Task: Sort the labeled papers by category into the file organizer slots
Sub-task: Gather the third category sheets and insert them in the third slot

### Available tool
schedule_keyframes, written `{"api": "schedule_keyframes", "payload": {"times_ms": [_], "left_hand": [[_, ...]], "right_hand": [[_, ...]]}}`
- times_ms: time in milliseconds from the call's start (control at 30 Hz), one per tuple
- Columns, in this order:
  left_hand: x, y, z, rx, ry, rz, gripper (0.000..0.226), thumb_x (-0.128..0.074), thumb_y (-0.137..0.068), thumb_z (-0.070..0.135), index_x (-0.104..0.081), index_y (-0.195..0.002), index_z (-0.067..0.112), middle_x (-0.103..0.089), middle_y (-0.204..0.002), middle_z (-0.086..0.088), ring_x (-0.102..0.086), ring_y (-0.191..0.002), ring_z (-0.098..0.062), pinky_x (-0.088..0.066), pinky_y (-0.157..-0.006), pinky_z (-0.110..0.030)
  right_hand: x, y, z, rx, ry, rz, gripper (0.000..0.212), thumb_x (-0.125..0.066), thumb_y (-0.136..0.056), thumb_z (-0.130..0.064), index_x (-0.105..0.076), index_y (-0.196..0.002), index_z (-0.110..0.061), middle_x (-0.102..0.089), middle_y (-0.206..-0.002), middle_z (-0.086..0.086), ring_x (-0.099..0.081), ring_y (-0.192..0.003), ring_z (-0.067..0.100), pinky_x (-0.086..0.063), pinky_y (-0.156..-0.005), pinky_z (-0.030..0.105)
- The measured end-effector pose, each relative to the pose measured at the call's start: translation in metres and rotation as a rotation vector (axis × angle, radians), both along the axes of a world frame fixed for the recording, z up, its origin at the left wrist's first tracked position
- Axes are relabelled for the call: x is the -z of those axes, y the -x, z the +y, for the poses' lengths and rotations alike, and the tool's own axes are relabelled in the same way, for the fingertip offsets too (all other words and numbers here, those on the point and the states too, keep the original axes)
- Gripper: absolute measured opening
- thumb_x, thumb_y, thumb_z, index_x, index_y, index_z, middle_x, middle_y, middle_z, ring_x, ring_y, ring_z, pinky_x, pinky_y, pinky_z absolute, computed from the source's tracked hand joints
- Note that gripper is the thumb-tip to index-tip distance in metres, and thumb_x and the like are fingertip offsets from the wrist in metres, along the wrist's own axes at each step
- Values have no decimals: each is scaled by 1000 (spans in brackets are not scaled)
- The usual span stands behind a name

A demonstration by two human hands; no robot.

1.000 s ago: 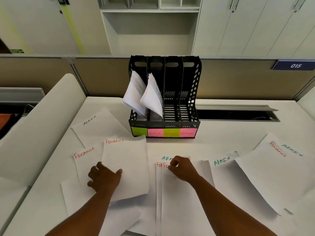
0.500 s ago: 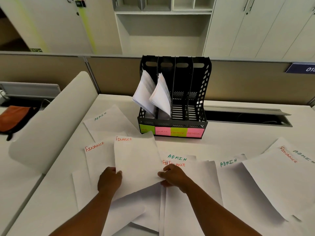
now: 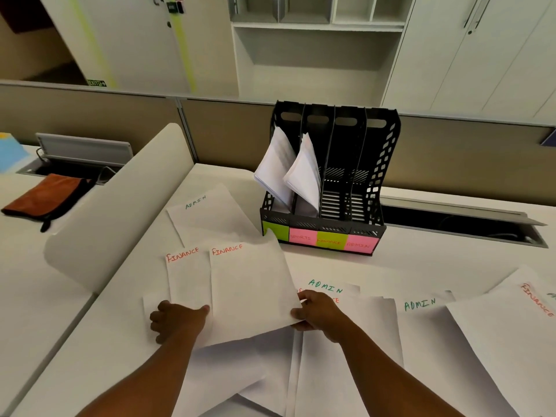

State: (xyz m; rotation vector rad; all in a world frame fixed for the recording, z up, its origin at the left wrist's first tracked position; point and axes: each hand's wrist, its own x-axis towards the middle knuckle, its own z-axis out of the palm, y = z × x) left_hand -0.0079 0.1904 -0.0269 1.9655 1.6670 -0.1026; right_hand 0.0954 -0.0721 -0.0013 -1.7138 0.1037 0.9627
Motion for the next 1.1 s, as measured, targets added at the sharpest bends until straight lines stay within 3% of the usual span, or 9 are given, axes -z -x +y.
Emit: {"api": "schedule_keyframes", "payload": {"times_ms": [100, 200, 300, 533, 733, 867, 967, 1033, 1100], "left_hand": [[3, 0, 4, -21, 78, -134, 86, -85, -69, 33, -35, -131, -1, -49, -128, -25, -52, -115, -43, -48, -92, -51], [7, 2, 4, 10, 104, -254, 53, -58, -92, 31, -44, -132, 0, -57, -127, -22, -55, -115, -42, -47, -96, -48], [8, 3, 4, 4, 126, -403, 40, -42, -98, 29, -54, -127, 5, -60, -125, -20, -54, -115, -40, -43, -100, -46], [-2, 5, 1, 40, 342, -615, 26, -43, -95, 24, -62, -106, 11, -67, -95, -10, -61, -81, -24, -46, -73, -32], [-9, 8, -10, 69, 658, -647, 24, -53, -96, 32, -67, -102, 14, -73, -91, -7, -69, -83, -24, -53, -65, -32], [-9, 2, -19, 87, 526, -833, 39, -53, -92, 50, -58, -123, 27, -66, -117, 0, -62, -108, -23, -49, -95, -46], [-10, 0, -24, 220, 580, -661, 39, -69, -82, 46, -60, -115, 28, -70, -103, 12, -62, -99, -14, -45, -91, -31], [-3, -3, -25, 291, 647, -495, 42, -76, -80, 34, -65, -115, 14, -75, -94, 2, -69, -90, -18, -54, -78, -31], [1, -6, -26, 317, 614, -441, 45, -75, -82, 29, -63, -120, 9, -72, -102, -7, -68, -92, -25, -55, -81, -36]], "right_hand": [[3, 0, 0, -18, 6, -18, 26, -68, -84, 0, -59, -105, -11, -62, -101, 4, -65, -89, 24, -60, -63, 27], [4, -1, -1, -20, -20, -27, 25, -69, -84, -3, -60, -104, -14, -63, -101, 3, -64, -88, 21, -59, -62, 25], [2, -3, -2, -6, -49, -18, 21, -71, -84, -7, -61, -97, -20, -65, -100, 2, -65, -87, 19, -58, -62, 24], [-2, -5, 4, 56, -95, -3, 24, -75, -81, -12, -65, -101, -17, -69, -104, 5, -68, -90, 21, -59, -71, 31], [-1, 1, 2, 3, 2, -20, 39, -78, -76, -15, -63, -111, -17, -68, -111, 4, -64, -101, 26, -56, -89, 39], [-2, 4, -8, -36, 19, -43, 42, -78, -74, -11, -63, -113, -16, -68, -110, 2, -64, -99, 23, -56, -85, 35], [-2, 5, -19, -75, 24, -51, 41, -80, -73, -15, -63, -111, -18, -68, -103, -3, -64, -91, 16, -54, -70, 25], [0, 5, -28, -30, 34, -64, 30, -80, -75, -20, -63, -99, -16, -69, -95, -2, -64, -81, 13, -51, -60, 22], [3, 4, -38, 134, 119, -160, 25, -78, -76, -25, -61, -88, -13, -68, -92, 2, -64, -79, 16, -49, -61, 25]]}}
